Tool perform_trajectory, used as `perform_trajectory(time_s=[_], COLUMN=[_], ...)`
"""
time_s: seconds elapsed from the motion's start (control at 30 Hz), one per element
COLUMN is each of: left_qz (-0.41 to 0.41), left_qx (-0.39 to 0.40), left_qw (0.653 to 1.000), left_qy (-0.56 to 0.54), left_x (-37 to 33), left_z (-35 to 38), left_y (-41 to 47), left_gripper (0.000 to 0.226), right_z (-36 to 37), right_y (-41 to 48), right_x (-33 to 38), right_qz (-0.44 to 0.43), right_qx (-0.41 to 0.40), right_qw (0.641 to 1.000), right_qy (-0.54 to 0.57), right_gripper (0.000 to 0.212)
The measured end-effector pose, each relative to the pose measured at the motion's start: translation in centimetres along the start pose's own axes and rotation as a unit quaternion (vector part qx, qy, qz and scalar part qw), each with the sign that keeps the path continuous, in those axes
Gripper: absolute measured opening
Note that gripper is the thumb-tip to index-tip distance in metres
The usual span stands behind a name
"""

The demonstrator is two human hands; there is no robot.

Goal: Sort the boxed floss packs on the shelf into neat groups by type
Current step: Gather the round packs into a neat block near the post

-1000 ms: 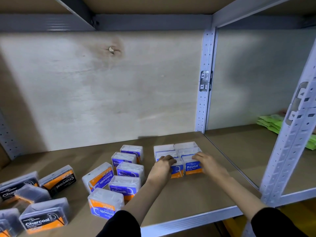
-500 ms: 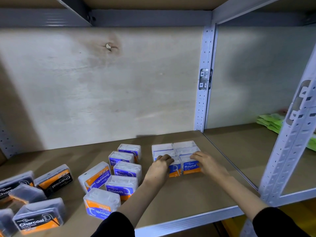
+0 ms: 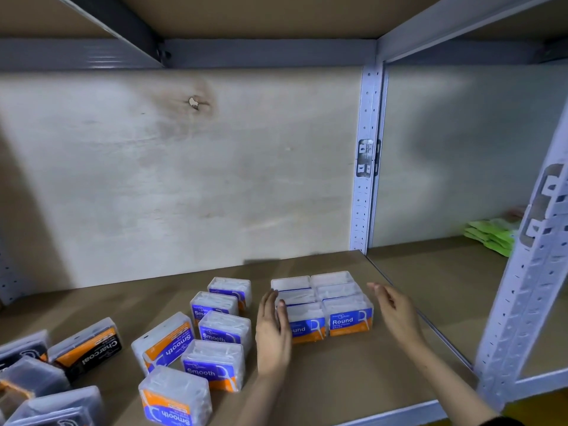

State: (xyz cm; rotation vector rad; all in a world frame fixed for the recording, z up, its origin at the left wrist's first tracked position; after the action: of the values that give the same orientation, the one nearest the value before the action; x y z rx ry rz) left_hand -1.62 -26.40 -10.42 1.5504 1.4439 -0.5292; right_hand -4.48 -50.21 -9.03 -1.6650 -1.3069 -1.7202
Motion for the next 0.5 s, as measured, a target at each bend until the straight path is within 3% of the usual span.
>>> perform_trajectory(time_s=[0.2,0.5], left_qz=[-0.072,-0.183], left_qx=[0.027,0.03], left_qw=[0.994,0.948], left_qy=[-0.079,-0.258], left_x=[1.9,4.9], left_z=[1.6,2.9], left_y=[0.8,2.9], left_gripper=[0.042,0.039], right_z=[1.1,3.9], right_y=[1.3,2.2], right_x=[-3.0,-5.2], right_qz=[0.101,0.242], right_qx=[-0.003,0.006], right_qw=[0.991,0.929], right_qy=[0.09,0.279], right_gripper=[0.034,0.036])
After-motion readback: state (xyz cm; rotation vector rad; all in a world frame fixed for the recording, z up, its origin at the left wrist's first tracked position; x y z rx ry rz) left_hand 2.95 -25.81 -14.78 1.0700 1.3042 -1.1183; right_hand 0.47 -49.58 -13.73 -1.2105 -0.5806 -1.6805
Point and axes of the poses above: each hand's wrist, its own y-axis towards the middle knuckle, its own z-axis out of the palm, x = y × z, the point moved 6 cm from there along y, towards the middle knuckle, and after that the axes turned 11 degrees about y, right-handed, at the moved point
